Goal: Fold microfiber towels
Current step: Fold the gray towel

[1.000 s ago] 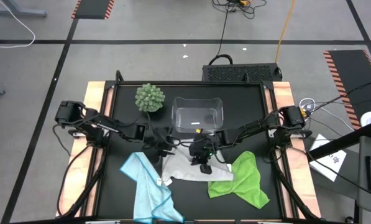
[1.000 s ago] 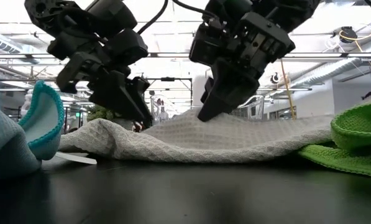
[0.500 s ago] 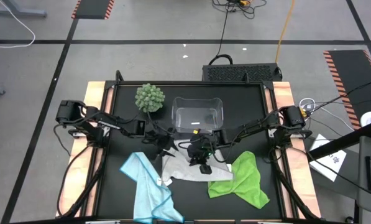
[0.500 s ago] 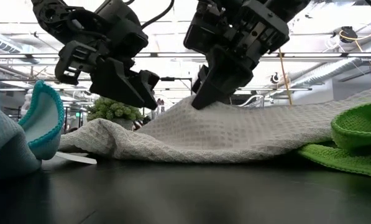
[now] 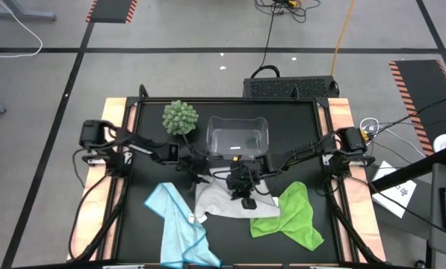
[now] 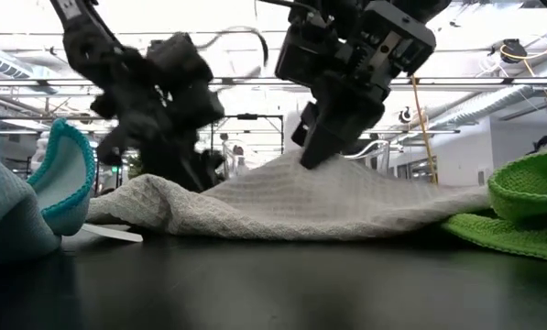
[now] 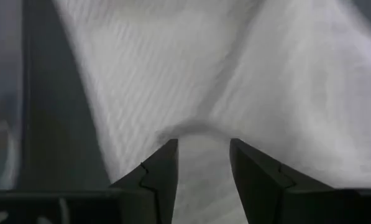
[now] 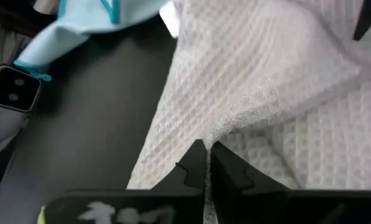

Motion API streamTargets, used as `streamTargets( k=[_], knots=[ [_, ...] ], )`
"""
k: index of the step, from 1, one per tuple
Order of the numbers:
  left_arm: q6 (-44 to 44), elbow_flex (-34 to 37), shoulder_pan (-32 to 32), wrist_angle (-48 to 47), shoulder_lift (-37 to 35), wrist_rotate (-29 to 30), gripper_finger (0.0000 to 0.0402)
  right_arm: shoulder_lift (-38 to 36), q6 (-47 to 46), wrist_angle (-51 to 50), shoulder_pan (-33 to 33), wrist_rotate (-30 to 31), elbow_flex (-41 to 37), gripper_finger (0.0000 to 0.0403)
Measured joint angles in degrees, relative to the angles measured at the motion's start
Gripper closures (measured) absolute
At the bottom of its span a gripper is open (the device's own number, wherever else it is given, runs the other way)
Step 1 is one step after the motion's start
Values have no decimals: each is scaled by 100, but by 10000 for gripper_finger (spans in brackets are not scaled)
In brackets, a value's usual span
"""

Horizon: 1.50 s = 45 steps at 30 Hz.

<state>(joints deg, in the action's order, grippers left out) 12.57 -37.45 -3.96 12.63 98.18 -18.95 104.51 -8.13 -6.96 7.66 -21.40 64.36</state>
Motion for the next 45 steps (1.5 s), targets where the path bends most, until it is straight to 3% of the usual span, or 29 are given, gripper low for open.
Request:
streamTargets(
  k=[4, 12, 18, 25, 38, 42, 45],
  knots=[
    [-310, -28, -140, 447, 267, -194, 254, 0, -120, 3, 0, 8, -75, 402],
    [-432, -14, -193, 486, 217, -265, 254, -2, -169, 24, 4, 10, -369, 402],
    [-527, -14, -198, 735, 217, 221, 254, -2, -263, 468, 4, 13, -691, 402],
    [-551, -38, -195, 653, 215, 106, 254, -2, -219, 719, 4, 15, -787, 403],
    [-623, -40, 266, 794, 215, 115, 255, -2, -77, 806, -20, 21, -787, 403],
    [-476, -42, 298, 841, 215, 378, 290, -2, -77, 804, -20, 21, -787, 402],
    [-367, -43, 291, 852, 214, 408, 366, -2, -80, 804, -20, 21, -787, 403]
  ],
)
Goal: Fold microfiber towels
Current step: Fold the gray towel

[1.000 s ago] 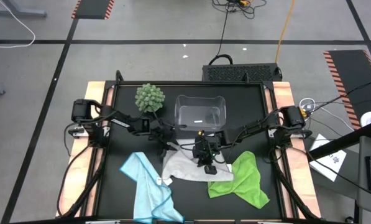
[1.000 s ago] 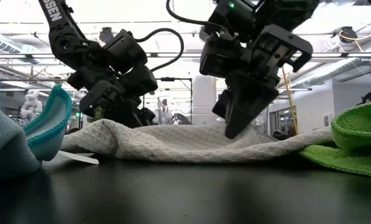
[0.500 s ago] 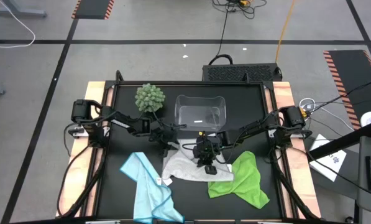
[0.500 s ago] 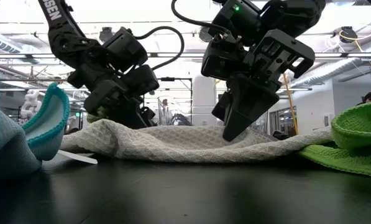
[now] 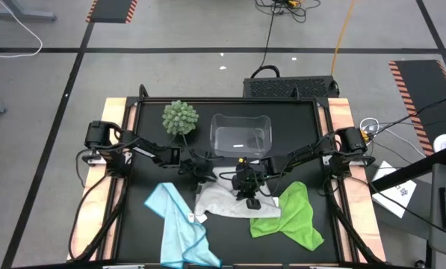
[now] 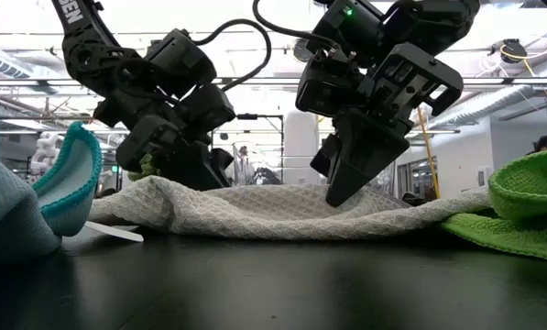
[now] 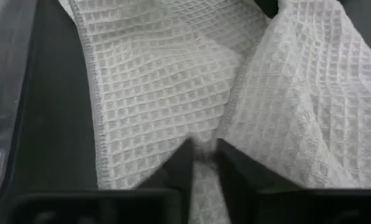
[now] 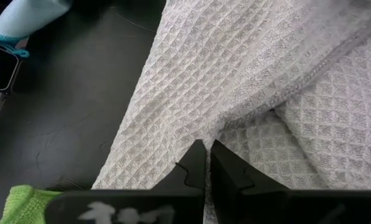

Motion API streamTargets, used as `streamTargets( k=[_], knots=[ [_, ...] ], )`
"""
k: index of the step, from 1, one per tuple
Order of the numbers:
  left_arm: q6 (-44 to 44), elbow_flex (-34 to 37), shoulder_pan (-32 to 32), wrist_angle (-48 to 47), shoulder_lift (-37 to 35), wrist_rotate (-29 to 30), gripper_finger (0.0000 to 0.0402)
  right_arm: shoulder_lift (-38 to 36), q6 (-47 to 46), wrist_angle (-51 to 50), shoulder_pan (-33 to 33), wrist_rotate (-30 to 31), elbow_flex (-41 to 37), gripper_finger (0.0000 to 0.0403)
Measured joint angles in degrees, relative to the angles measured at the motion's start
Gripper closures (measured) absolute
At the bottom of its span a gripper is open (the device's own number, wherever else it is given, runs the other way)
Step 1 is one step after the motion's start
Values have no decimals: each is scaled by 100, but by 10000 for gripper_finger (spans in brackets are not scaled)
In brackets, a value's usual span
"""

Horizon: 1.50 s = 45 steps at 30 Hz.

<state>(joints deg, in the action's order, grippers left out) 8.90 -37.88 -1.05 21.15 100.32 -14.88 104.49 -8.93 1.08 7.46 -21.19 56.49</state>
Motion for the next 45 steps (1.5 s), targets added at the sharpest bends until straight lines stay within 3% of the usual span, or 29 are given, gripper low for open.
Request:
streamTargets(
  k=[2, 13, 20, 27, 35, 45],
  knots=[
    [-16, -1, -27, -2, -1, 5, 389, 0, 0, 2, -1, 0, 0, 403],
    [127, -13, -44, -32, -245, 898, 400, 0, 0, 0, -10, 29, 0, 403],
    [78, -4, -45, -712, -799, 1056, 401, 0, -22, -6, -7, -4, 0, 403],
    [-268, 65, -33, -1405, -823, 1346, 401, 0, -47, 3, 0, 21, -2, 403],
    [-446, 156, -16, -973, -824, 1173, 392, 0, -85, 44, -25, 36, -2, 403],
    [-560, 156, -9, -758, -821, 106, 300, 0, -64, 44, -28, 44, -2, 403]
  ],
)
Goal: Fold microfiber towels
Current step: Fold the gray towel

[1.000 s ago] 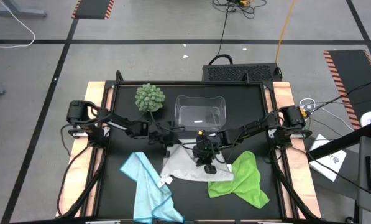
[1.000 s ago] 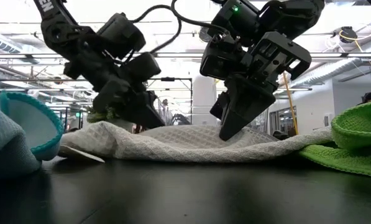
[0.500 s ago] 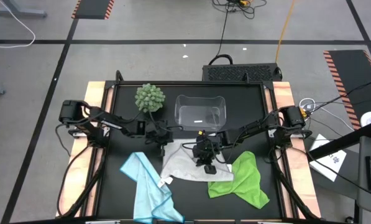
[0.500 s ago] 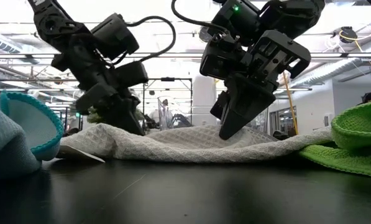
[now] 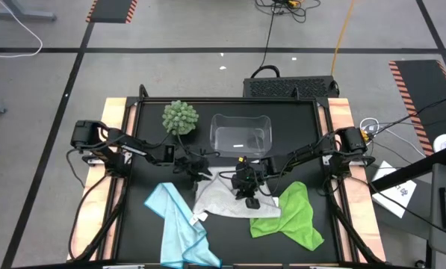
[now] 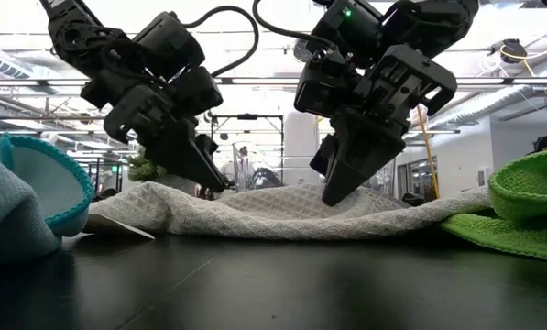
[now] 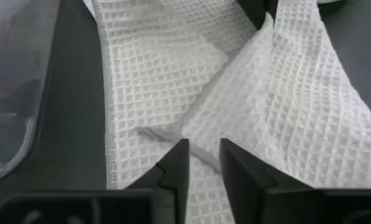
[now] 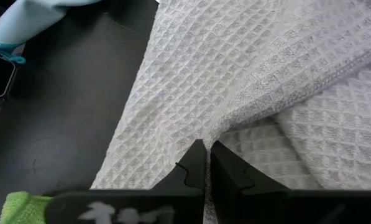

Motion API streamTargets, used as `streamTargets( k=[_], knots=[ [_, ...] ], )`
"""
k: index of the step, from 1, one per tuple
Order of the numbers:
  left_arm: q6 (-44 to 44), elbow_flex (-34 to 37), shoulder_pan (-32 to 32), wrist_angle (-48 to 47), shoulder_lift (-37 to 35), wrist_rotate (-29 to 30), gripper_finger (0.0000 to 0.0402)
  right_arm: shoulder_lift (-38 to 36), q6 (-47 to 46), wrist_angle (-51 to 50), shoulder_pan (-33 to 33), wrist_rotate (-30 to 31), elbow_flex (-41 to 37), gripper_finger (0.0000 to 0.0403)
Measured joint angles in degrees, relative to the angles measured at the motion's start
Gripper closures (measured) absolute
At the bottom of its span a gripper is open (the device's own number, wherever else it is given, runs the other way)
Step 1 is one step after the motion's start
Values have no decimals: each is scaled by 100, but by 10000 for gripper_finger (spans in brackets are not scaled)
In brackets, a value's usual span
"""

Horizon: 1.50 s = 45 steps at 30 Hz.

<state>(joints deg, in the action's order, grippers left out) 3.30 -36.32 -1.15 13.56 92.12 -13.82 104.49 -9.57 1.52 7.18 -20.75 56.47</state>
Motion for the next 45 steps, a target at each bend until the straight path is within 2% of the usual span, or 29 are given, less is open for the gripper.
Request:
streamTargets(
  k=[3, 8, 15, 23, 32, 37, 45],
  knots=[
    [-73, 0, -7, 1, 29, 305, 273, 0, 49, 1, 0, 4, 0, 403],
    [-123, 0, -65, 45, 55, 379, 251, 0, 81, 47, -4, 6, 0, 403],
    [-243, 0, -76, 151, 94, 404, 250, 0, 84, 44, -7, 6, 0, 403],
    [-544, -26, -115, 713, 657, 663, 249, 0, 76, 48, -7, 8, 0, 403],
    [-702, -33, -148, 764, 695, 361, 249, 0, 39, 44, -7, 10, 0, 403],
    [-688, -32, -53, 845, 851, 433, 249, 0, 98, 48, -7, 10, 0, 403],
    [-836, -52, -81, 2009, 1558, 329, 250, 0, 104, 46, -7, 10, 0, 403]
  ],
)
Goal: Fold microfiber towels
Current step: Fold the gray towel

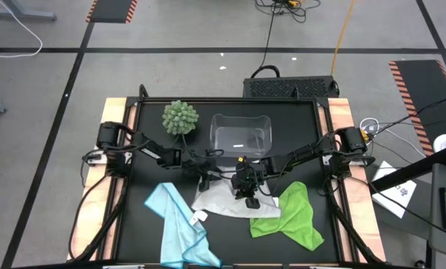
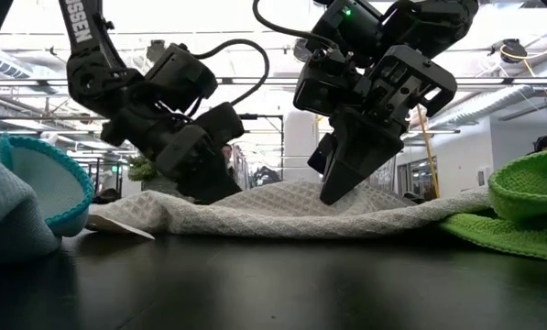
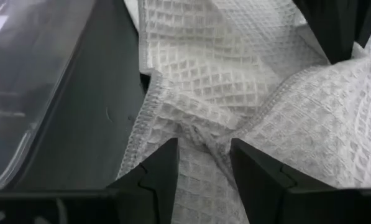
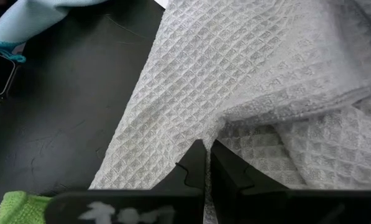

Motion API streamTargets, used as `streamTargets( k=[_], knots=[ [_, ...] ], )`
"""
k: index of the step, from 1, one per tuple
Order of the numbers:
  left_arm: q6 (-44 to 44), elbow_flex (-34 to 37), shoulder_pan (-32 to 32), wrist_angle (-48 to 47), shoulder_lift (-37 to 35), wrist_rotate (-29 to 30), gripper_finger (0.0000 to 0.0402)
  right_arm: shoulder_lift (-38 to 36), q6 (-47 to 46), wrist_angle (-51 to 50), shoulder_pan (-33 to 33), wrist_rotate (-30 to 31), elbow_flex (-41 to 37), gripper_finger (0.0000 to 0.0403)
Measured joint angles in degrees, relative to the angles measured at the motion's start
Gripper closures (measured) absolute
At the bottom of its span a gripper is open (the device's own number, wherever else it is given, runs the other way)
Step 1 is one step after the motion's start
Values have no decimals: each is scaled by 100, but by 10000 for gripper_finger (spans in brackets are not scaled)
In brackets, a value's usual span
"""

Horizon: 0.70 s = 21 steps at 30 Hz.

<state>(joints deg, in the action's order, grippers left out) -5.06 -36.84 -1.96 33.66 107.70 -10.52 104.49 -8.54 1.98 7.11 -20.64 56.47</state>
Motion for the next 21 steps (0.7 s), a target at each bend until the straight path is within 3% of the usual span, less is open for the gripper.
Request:
streamTargets(
  k=[10, 21],
  knots=[
    [156, 33, -26, -766, -552, -131, 250, 0, -39, -7, 0, 0, 0, 403],
    [236, 33, -26, -717, -599, -142, 250, 0, -22, 22, 0, 2, 0, 403]
  ],
)
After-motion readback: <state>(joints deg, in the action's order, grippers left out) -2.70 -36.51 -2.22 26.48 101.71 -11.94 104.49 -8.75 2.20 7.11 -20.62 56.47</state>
